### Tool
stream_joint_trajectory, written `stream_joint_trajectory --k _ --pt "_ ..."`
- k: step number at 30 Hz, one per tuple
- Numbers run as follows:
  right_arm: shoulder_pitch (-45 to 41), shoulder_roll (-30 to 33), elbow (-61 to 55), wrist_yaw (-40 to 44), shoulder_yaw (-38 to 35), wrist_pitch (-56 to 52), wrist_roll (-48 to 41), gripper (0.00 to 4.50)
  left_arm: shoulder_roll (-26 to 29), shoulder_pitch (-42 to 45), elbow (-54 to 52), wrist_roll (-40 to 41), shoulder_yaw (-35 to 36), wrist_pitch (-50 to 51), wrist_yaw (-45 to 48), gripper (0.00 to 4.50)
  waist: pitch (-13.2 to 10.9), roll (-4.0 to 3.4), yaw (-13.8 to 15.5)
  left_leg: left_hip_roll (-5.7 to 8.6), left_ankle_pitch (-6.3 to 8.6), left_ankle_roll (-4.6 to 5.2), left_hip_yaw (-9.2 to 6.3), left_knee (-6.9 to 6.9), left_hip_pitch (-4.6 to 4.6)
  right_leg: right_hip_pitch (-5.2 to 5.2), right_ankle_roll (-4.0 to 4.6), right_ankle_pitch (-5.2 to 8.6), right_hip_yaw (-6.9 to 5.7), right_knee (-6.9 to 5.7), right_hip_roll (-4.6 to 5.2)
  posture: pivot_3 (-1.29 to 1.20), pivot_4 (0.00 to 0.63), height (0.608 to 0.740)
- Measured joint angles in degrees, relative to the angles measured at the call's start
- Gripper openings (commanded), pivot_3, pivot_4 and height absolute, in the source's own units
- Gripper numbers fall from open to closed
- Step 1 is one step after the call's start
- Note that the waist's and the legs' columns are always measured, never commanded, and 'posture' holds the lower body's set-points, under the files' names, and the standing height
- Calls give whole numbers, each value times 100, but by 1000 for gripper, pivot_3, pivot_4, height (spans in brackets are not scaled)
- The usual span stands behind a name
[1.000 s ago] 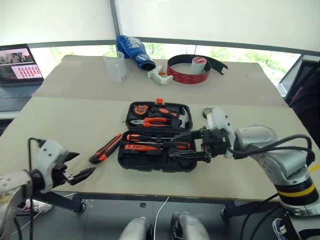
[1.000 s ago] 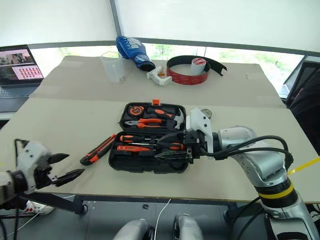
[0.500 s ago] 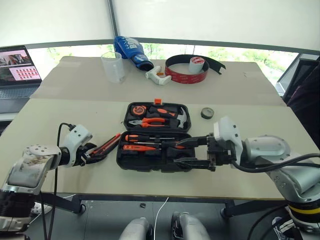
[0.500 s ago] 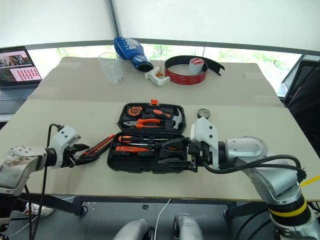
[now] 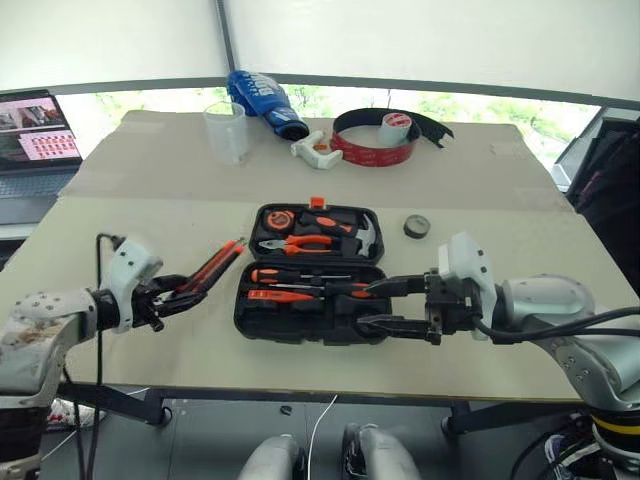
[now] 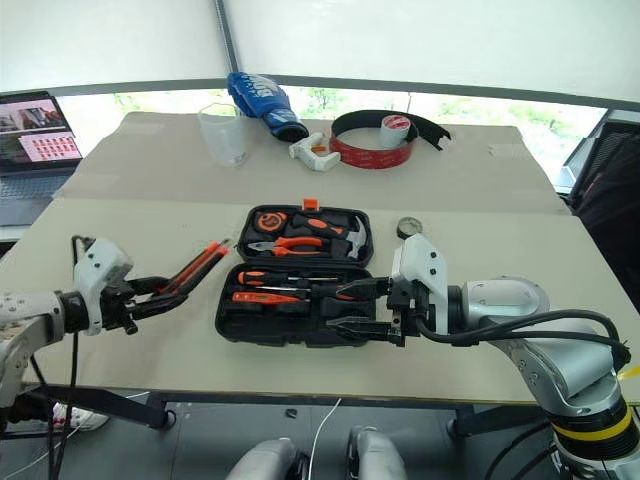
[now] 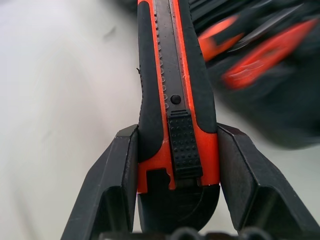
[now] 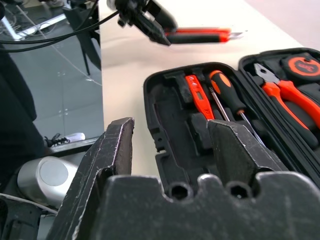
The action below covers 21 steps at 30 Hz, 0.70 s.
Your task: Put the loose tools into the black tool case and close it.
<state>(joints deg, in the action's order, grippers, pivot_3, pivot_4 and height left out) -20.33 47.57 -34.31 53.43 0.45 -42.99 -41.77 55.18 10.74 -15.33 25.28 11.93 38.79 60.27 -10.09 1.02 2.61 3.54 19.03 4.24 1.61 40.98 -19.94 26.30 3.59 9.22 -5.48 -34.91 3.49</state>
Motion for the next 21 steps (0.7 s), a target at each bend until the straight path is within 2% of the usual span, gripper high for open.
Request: stream_joint_trajectory --k 3,7,10,12,17,21 --pt "12 42 12 35 10 10 49 3297 229 242 -209 38 -568 -144 542 1781 0 -2 -23 1 0 0 4 -3 4 -1 -1 1 2 0 0 0 150 730" --pt "94 89 0 -4 22 23 170 3297 236 1076 -4 -472 -1893 -716 1326 1781 0 0 -29 -2 -2 -2 3 -3 2 1 0 0 -2 -5 -4 0 150 730" --pt "162 79 -46 -110 11 22 183 3297 91 1728 518 -830 -2475 -1105 1727 1781 0 0 -32 -3 -4 1 3 -2 -1 1 0 1 -2 -4 -5 0 150 730" --pt "354 67 -171 -223 -71 20 185 3297 -205 2259 1065 -1143 -2860 -1529 2004 1781 0 1 -28 -3 -15 21 3 -1 -3 1 0 1 -3 -3 -5 0 150 730" --pt "712 39 -506 -532 -208 6 154 3297 -652 2880 2029 -1678 -3449 -2419 2559 1781 0 1 -39 -3 -29 48 3 7 -14 5 0 1 -3 0 -5 0 150 730" --pt "946 15 -741 -807 -343 -19 91 3297 -935 3260 2467 -1868 -3593 -2615 2819 1781 -1 2 -32 -3 -29 48 0 23 -25 8 0 0 -7 -3 -5 0 150 730"
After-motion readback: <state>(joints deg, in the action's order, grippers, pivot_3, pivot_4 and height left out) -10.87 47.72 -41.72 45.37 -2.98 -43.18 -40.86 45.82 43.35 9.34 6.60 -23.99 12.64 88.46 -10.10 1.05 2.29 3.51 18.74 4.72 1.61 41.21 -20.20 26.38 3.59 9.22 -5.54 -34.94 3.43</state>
